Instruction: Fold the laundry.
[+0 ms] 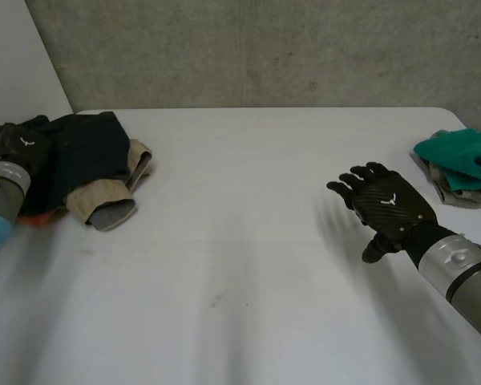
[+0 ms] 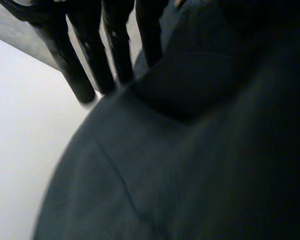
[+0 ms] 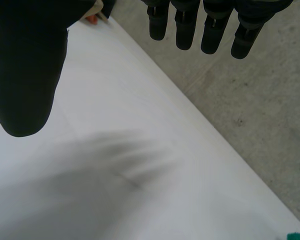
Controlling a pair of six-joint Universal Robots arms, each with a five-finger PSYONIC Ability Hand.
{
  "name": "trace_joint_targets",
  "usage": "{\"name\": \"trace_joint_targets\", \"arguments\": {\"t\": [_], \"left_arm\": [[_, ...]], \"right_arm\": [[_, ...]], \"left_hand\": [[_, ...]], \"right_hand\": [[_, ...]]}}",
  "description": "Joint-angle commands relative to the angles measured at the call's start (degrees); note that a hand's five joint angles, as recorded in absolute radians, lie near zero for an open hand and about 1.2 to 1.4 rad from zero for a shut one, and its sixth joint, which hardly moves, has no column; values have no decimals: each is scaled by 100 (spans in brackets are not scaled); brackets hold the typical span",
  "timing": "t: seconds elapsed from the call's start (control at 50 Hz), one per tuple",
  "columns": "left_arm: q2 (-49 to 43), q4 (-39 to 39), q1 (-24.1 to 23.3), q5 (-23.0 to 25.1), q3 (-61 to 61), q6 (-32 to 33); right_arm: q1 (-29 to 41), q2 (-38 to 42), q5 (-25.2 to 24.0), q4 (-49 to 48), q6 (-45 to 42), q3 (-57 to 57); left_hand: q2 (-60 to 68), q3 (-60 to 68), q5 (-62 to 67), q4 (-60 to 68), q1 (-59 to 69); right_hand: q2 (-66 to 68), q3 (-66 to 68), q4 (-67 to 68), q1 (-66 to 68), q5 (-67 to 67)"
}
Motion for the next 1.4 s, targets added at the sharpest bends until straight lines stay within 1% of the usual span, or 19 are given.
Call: {"name": "trace_joint_targets", "arguments": {"t": [0.02,0.06,0.16,0.22,0.32,0.4,0.48,0.56,0.64,0.66,0.7,0.72,0.74,0.84,1.02,1.1,1.24,1.34,1.4], "left_arm": [[-45,99,-259,-71,121,-223],[192,144,-452,-132,51,-442],[1508,232,-1206,-465,-283,-1767],[1949,179,-1567,-519,-292,-2314],[2662,-14,-2743,-519,-214,-3525],[2453,-155,-3527,-563,76,-3958],[1559,-269,-4501,-930,515,-3985],[741,-462,-5013,-1274,945,-4055],[335,-585,-5277,-1275,1096,-4475],[308,-603,-5304,-1249,1096,-4617],[299,-630,-5313,-1170,1079,-4889],[325,-664,-5322,-1091,1018,-5056],[360,-700,-5330,-1064,1000,-5118],[746,-946,-5278,-1037,693,-5084],[2116,-973,-4418,-976,-466,-4646],[2241,-981,-4197,-818,-889,-4320],[2416,-955,-3916,-783,-1671,-4073],[2724,-850,-3714,-783,-2137,-4100],[2917,-630,-3669,-783,-2436,-4091]], "right_arm": [[-48,24,1,-16,-21,46],[-57,-11,19,-16,-29,46],[-92,-64,133,-25,-3,37],[-110,-134,335,-52,15,11],[-145,-248,738,-52,50,-33],[-171,-336,906,-34,120,-33],[-250,-345,985,-52,269,-42],[-382,-345,1029,-52,375,-50],[-496,-327,1038,-60,436,-68],[-531,-327,1038,-60,437,-59],[-654,-319,1038,-60,454,-68],[-690,-310,1038,-52,454,-77],[-751,-301,1038,-52,463,-85],[-752,-301,1047,36,472,-191],[-655,-643,1047,1028,779,-498],[-532,-898,968,1626,1280,-665],[539,-1083,915,1865,1465,-657],[1628,-549,1003,1330,1220,-683],[1876,-214,1064,1022,991,-692]], "left_hand": [[4992,5118,5102,5111,4826],[4992,5118,5102,5111,4826],[4992,5118,5102,5111,4826],[4992,5118,5102,5111,4826],[4992,5118,5102,5111,4826],[4992,5118,5102,5111,4826],[4992,5118,5102,5111,4826],[4992,5118,5102,5111,4826],[4992,5118,5102,5111,4826],[4644,4770,4755,4764,4479],[1596,1722,1706,1715,1430],[-1135,-1009,-1025,-1015,-1300],[-1678,-1552,-1568,-1559,-1844],[-1768,-1642,-1658,-1648,-1934],[-1768,-1642,-1658,-1648,-1934],[-1785,-1659,-1675,-1665,-1950],[-1802,-1676,-1691,-1682,-1967],[-1802,-1676,-1691,-1682,-1967],[-1802,-1676,-1691,-1682,-1967]], "right_hand": [[-246,-228,-227,-334,-293],[-246,-228,-227,-334,-293],[-246,-228,-227,-334,-293],[-246,-228,-227,-334,-293],[-246,-228,-227,-334,-293],[-246,-228,-227,-334,-293],[-246,-228,-227,-334,-293],[-246,-228,-227,-334,-293],[-246,-228,-227,-334,-293],[-246,-228,-227,-334,-293],[-246,-228,-227,-334,-293],[-246,-228,-227,-334,-293],[-246,-228,-227,-334,-293],[-246,-228,-227,-334,-293],[-246,-228,-227,-334,-293],[-246,-228,-227,-334,-293],[-246,-228,-227,-334,-293],[-246,-228,-227,-334,-293],[-246,-228,-227,-334,-293]]}}
